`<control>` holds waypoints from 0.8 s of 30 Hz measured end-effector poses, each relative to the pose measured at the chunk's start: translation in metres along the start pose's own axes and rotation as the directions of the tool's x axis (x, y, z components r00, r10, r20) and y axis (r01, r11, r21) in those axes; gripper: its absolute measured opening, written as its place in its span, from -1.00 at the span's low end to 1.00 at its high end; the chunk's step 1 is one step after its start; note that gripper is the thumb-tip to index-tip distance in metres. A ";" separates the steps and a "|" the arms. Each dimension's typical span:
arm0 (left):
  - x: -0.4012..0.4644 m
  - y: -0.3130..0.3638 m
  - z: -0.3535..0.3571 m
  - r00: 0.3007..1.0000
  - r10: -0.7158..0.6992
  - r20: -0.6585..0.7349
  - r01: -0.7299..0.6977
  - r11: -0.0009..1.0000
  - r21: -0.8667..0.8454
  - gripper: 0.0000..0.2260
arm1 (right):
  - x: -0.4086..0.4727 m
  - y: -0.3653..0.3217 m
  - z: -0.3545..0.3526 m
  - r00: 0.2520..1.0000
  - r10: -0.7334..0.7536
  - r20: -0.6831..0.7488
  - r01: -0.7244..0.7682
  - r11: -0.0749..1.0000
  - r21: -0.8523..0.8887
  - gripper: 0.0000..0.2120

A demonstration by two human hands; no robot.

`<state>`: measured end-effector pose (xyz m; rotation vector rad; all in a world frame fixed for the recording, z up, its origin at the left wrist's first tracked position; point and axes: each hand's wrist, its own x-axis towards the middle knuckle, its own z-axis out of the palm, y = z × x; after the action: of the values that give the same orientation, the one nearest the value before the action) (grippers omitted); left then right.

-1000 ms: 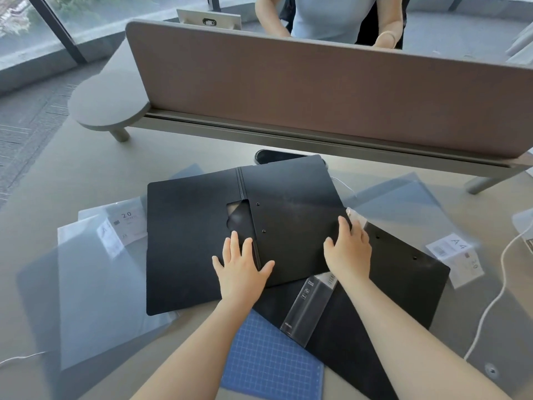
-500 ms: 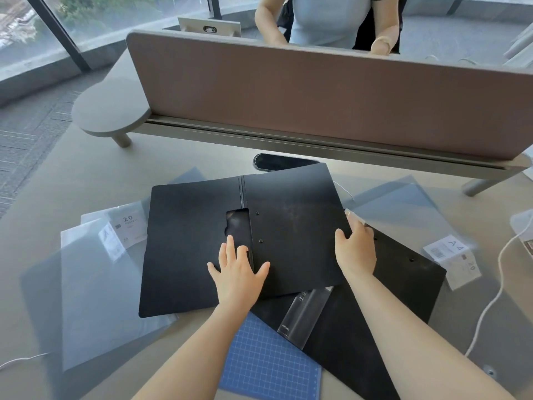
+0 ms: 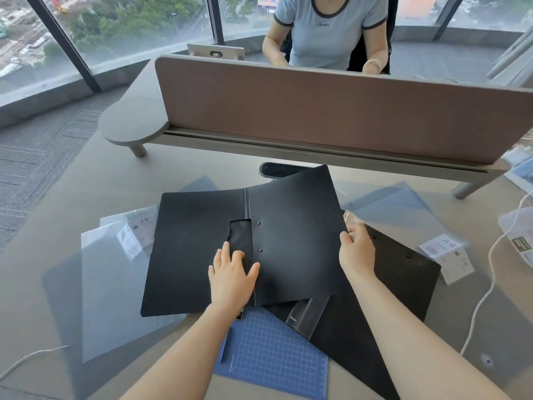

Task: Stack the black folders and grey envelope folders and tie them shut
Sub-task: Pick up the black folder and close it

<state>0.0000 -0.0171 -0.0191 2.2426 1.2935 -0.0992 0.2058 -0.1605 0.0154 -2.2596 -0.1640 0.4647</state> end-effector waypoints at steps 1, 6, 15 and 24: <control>-0.001 -0.003 -0.004 1.000 0.000 -0.020 -0.001 1.000 -0.026 -0.55 | -0.003 -0.002 -0.001 1.000 -0.019 0.003 0.019 0.999 0.028 -0.71; -0.002 -0.016 -0.032 0.992 -0.071 -0.101 0.047 0.973 -0.225 -0.38 | -0.016 -0.014 -0.010 0.997 -0.077 0.014 0.073 0.980 0.187 -0.68; -0.005 -0.025 -0.108 0.972 -0.123 -0.198 -0.037 0.754 -0.655 -0.38 | -0.033 -0.053 -0.004 0.988 -0.142 0.054 0.105 0.893 0.438 -0.85; -0.022 -0.025 -0.185 0.984 0.038 -0.174 -0.166 0.552 -0.818 -0.39 | -0.060 -0.103 0.021 0.976 -0.173 0.132 0.034 0.721 0.692 -0.80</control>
<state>-0.0692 0.0662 0.1342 1.4699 0.9497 0.6165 0.1451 -0.0928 0.0958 -1.4570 -0.1778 0.5667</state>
